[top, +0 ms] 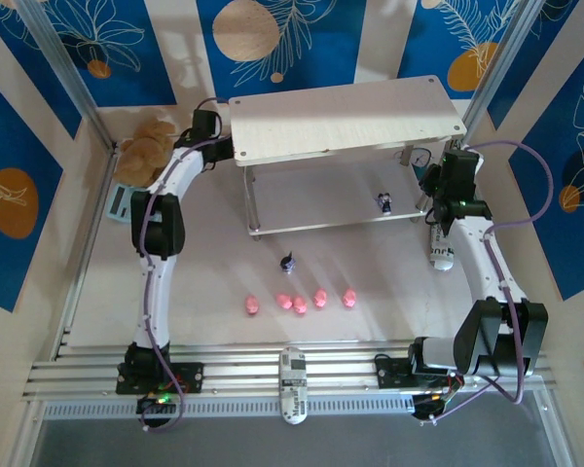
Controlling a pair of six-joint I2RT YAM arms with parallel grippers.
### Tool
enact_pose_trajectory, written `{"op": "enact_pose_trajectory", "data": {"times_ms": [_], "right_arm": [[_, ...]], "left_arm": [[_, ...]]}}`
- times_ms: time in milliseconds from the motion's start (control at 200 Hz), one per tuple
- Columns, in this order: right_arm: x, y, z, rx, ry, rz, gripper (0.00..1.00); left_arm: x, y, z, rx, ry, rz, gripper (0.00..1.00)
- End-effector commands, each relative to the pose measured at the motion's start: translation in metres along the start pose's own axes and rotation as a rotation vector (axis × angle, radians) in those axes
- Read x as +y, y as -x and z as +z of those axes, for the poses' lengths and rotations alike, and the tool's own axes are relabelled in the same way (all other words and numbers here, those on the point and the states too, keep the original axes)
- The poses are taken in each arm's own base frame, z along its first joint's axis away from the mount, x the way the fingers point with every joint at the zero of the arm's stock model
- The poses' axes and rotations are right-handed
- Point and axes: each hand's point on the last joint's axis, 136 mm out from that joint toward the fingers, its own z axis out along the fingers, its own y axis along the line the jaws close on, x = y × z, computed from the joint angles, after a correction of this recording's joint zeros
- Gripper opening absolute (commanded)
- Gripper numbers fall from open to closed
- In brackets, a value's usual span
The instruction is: Place and organize the plastic toys onto the shelf
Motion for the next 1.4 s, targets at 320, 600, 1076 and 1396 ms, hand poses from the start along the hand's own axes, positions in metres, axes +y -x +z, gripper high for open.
{"op": "enact_pose_trajectory", "data": {"times_ms": [320,600,1076,1396], "right_arm": [[0.008,0.010,-0.003,-0.004,0.021,0.030,0.49],[0.005,0.004,0.006,0.018,0.017,0.047,0.49],[-0.006,0.003,0.006,0.024,0.018,0.091,0.49],[-0.014,0.002,0.007,0.033,0.027,0.143,0.49]], "left_arm": [[-0.035,0.001,0.030,-0.048,-0.103,0.010,0.68],[-0.047,-0.006,0.040,-0.047,-0.121,0.038,0.70],[-0.059,-0.024,0.052,-0.012,-0.113,0.081,0.68],[-0.053,-0.032,0.052,0.024,-0.073,0.102,0.66]]}}
